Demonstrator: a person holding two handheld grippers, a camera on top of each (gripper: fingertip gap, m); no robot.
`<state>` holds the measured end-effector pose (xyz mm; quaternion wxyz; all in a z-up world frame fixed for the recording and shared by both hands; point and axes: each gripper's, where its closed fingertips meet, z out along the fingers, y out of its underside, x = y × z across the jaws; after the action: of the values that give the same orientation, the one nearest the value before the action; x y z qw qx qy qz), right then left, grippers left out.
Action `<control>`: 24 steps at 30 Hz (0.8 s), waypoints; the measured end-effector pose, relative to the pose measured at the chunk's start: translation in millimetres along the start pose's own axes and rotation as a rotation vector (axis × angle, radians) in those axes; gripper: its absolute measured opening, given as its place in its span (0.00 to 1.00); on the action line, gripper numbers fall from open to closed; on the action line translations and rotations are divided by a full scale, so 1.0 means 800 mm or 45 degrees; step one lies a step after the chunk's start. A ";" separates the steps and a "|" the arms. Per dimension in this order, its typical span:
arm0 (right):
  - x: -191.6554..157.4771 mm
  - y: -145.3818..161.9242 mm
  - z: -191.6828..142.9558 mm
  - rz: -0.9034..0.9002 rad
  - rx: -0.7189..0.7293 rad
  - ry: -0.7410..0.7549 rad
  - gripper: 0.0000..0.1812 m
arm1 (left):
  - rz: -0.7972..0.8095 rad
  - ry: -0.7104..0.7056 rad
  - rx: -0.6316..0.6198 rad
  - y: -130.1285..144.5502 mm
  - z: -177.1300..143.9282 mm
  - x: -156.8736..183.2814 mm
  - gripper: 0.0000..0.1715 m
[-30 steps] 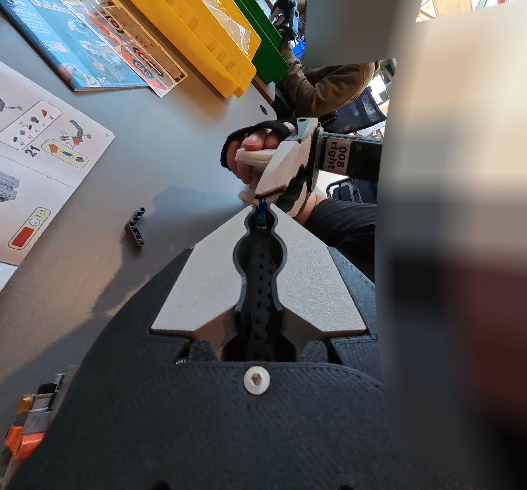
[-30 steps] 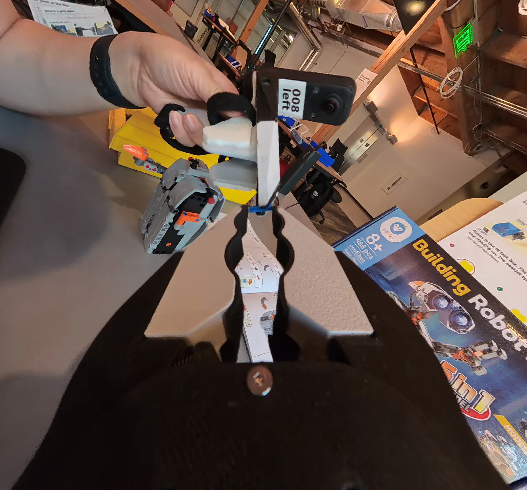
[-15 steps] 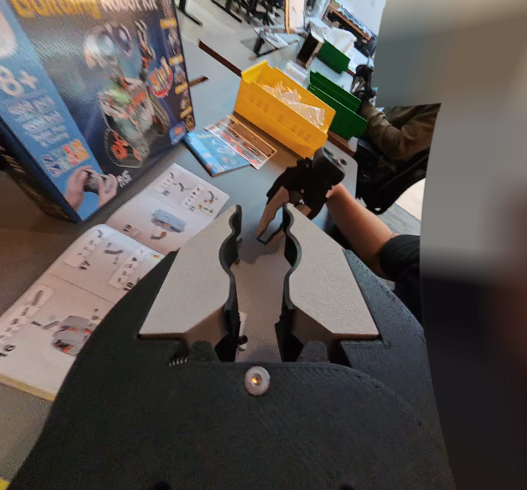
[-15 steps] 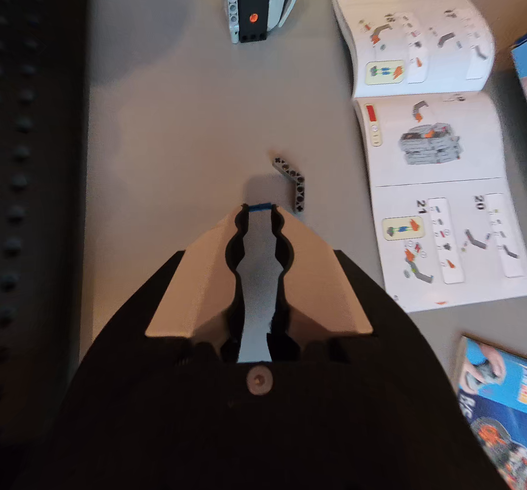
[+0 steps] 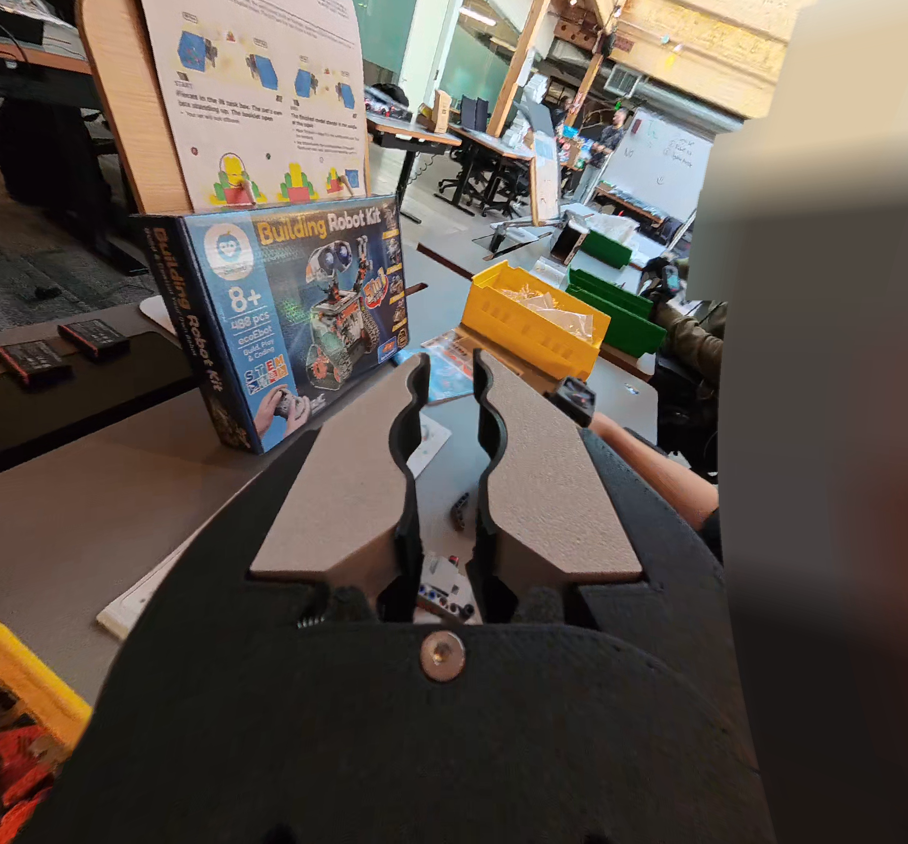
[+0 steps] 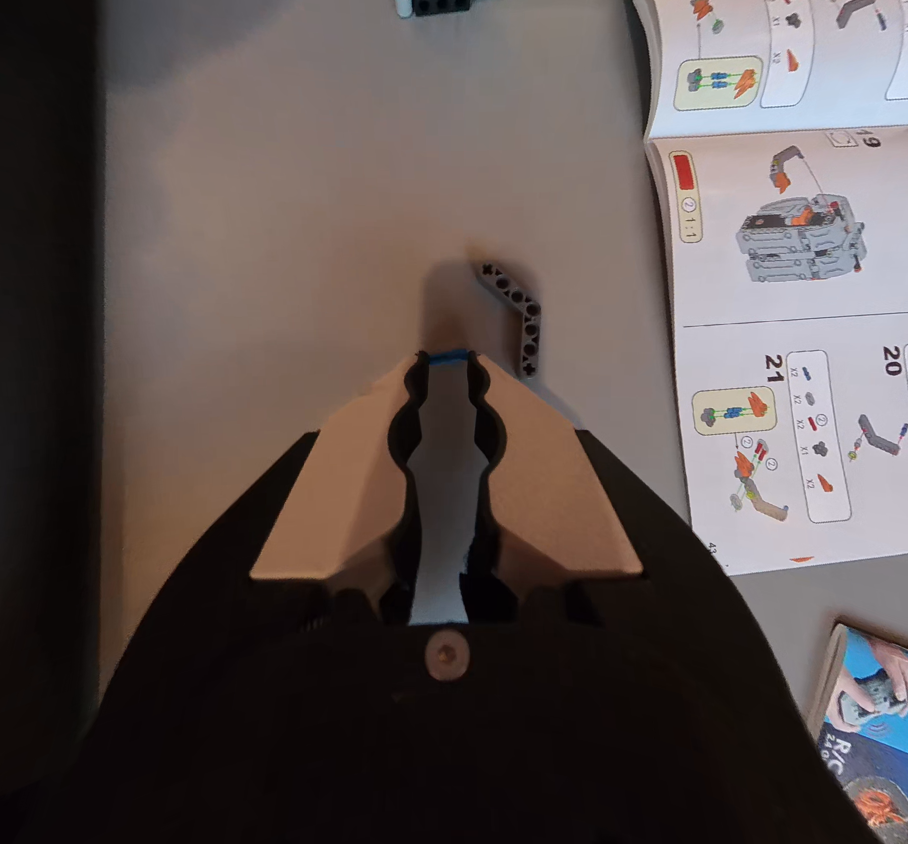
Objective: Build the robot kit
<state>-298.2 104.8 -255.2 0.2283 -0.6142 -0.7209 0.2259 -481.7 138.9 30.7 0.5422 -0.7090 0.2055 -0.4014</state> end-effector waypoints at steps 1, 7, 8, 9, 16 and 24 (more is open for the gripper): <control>-0.001 0.000 0.001 -0.001 -0.001 -0.002 0.09 | 0.026 -0.046 -0.038 0.003 -0.001 -0.006 0.09; 0.001 0.000 0.001 0.012 -0.002 0.001 0.09 | 0.164 -0.271 -0.216 0.015 -0.021 -0.040 0.12; 0.001 0.001 0.001 0.012 -0.006 0.003 0.10 | 0.186 -0.295 -0.221 0.012 -0.028 -0.044 0.14; 0.002 0.001 0.000 0.004 -0.011 0.015 0.10 | 0.215 -0.324 -0.196 0.004 -0.036 -0.048 0.14; 0.003 -0.021 -0.013 -0.059 0.077 0.075 0.14 | 0.317 -0.658 -0.045 -0.035 -0.122 -0.091 0.21; 0.016 -0.041 -0.042 -0.052 0.242 0.157 0.14 | 0.100 -1.133 -0.681 0.066 -0.198 -0.209 0.22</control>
<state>-305.4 114.0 -208.2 0.3340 -0.5878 -0.6931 0.2502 -699.1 147.4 -62.6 0.3918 -0.9165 0.0771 0.0260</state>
